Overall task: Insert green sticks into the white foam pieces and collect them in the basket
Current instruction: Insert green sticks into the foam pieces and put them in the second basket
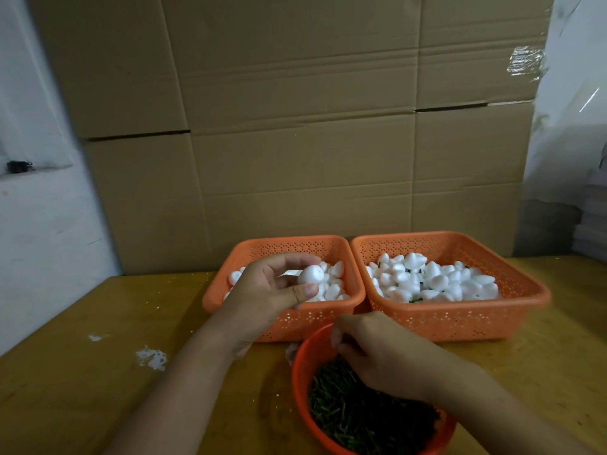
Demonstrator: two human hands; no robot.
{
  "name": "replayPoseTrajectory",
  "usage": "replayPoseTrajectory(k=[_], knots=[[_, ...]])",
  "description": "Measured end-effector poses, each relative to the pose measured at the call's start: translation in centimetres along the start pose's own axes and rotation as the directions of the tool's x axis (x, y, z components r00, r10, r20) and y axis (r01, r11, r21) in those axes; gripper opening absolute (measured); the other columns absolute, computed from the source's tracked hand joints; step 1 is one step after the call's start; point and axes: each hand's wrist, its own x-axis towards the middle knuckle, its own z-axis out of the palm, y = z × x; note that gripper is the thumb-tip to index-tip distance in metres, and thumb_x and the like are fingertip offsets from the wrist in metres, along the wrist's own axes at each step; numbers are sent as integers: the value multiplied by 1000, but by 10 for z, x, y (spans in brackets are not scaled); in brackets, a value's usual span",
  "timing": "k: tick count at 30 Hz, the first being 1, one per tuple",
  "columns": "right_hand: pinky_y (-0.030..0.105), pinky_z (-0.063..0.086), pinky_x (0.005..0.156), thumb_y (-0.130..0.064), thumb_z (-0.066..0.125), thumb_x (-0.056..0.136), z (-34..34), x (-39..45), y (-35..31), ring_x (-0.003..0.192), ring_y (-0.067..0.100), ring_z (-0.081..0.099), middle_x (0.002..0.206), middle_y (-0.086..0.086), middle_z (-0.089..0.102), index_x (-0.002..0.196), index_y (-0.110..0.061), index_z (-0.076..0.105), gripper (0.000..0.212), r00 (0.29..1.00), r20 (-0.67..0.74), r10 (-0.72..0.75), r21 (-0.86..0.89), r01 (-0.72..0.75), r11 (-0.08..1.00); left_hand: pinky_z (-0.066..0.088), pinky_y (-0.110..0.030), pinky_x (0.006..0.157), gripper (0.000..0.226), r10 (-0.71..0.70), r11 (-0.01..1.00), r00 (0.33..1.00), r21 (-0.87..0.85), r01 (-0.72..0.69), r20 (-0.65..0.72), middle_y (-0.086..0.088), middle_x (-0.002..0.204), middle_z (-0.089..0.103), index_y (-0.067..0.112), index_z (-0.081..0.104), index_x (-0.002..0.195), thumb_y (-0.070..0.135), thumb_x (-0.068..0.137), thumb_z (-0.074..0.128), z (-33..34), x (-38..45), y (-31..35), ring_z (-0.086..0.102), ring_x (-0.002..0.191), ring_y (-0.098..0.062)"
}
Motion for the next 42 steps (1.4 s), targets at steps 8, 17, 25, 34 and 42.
replayPoseTrajectory(k=[8, 17, 25, 34, 42], knots=[[26, 52, 87, -14, 54, 87, 0, -3, -6, 96, 3, 63, 105, -12, 71, 104, -24, 73, 27, 992, 123, 5, -80, 4, 997, 58, -26, 70, 28, -39, 984, 998, -176, 29, -50, 4, 101, 76, 25, 79, 95, 14, 69, 83, 1, 0, 0, 72, 88, -19], [33, 52, 87, -16, 54, 89, 12, -4, -5, 100, 9, 61, 107, -12, 66, 99, -29, 64, 19, 993, 111, 27, -102, -15, 995, 58, -25, 69, 37, -15, 959, 999, -282, 4, -39, -9, 102, 75, 22, 76, 102, 21, 67, 86, -2, 2, 3, 74, 95, -23], [26, 53, 78, -19, 57, 84, 4, -3, -9, 85, 2, 60, 94, -16, 66, 99, -31, 65, 20, 999, 35, 33, -33, -32, 999, 53, -18, 68, 30, 63, 993, 985, -87, -77, -160, 11, 92, 74, 33, 79, 89, 15, 67, 83, -3, 2, 3, 67, 82, -3], [30, 53, 82, -16, 58, 81, 3, -3, -12, 92, 3, 63, 99, -14, 69, 96, -30, 67, 23, 998, 37, 42, -23, -41, 999, 48, -24, 83, 41, 146, 951, 974, 296, -90, -174, 23, 93, 67, 40, 79, 88, 2, 76, 82, -2, 3, -2, 63, 89, -1], [18, 53, 78, -13, 69, 89, -4, 0, -14, 82, -2, 66, 90, -11, 74, 93, -23, 75, 12, 994, 45, 100, 257, -108, 960, 52, -20, 59, 39, -191, 969, 963, -192, 155, -188, -2, 93, 77, 21, 71, 113, 33, 77, 75, -2, 4, 2, 69, 75, -9]])
